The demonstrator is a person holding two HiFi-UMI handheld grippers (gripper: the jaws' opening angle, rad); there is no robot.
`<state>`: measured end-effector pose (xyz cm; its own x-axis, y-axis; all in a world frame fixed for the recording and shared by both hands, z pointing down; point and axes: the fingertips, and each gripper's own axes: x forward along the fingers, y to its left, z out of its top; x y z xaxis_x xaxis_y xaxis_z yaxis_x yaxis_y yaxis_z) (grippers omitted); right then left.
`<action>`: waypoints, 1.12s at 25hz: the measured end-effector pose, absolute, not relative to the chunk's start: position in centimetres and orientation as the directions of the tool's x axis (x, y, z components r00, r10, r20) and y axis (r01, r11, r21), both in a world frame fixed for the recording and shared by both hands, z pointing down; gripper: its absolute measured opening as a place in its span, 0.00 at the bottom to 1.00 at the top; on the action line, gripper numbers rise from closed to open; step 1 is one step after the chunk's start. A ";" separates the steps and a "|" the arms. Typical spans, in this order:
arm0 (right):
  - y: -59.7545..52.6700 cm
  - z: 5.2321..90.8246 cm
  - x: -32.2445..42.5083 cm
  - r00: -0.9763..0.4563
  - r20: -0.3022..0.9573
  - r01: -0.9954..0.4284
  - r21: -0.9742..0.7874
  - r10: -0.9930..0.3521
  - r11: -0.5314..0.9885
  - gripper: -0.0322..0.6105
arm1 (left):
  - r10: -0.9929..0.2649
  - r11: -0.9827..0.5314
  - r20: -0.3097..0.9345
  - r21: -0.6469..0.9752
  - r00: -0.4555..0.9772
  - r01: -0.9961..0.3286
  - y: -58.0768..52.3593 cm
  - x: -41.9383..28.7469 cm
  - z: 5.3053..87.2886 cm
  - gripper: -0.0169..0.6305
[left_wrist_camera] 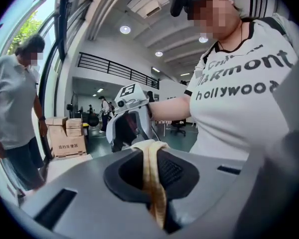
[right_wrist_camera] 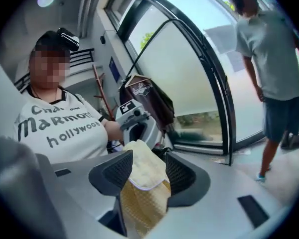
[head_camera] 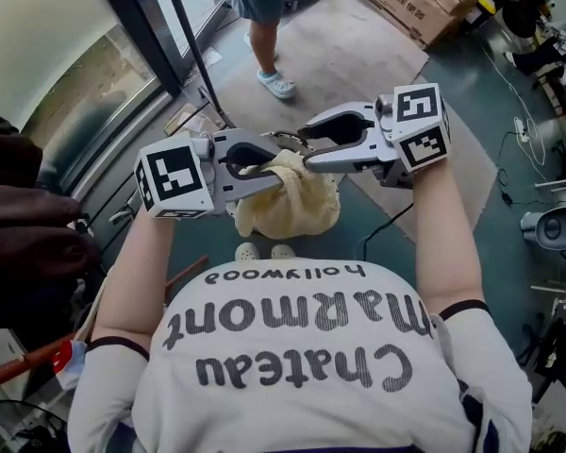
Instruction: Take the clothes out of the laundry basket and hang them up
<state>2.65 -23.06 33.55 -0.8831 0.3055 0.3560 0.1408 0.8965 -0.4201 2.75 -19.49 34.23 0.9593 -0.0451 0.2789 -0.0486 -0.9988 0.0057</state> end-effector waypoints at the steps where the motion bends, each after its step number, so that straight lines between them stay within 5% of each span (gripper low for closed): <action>1: -22.5 34.1 2.2 -0.867 0.355 0.171 -0.449 0.350 0.877 0.40 | -0.033 -0.999 0.284 0.012 0.958 -0.038 -19.2 2.8 34.5 0.08; 5: -20.9 35.7 1.5 -0.830 0.335 0.222 -0.533 0.445 0.816 0.42 | 0.017 -0.999 0.322 0.034 0.946 0.007 -18.2 2.7 35.4 0.08; 14: -16.7 37.2 2.1 -0.735 0.270 0.335 -0.653 0.622 0.679 0.22 | 0.173 -0.985 0.403 0.078 0.899 0.155 -15.4 3.4 37.4 0.08; 24: -20.7 36.9 2.1 -0.802 0.473 0.205 -0.356 0.365 0.912 0.12 | 0.045 -0.958 0.225 0.286 0.973 -0.022 -19.5 2.9 38.5 0.09; 28: -22.8 36.5 2.6 -0.834 0.491 0.119 -0.285 0.252 0.951 0.12 | -0.014 -0.947 0.188 0.311 0.982 -0.074 -20.4 2.8 39.0 0.29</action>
<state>2.57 -22.80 36.55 -0.8342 0.2515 0.4907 0.1192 0.9511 -0.2848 2.85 -20.40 39.02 0.9821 -0.0145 0.1878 -0.0735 -0.9474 0.3114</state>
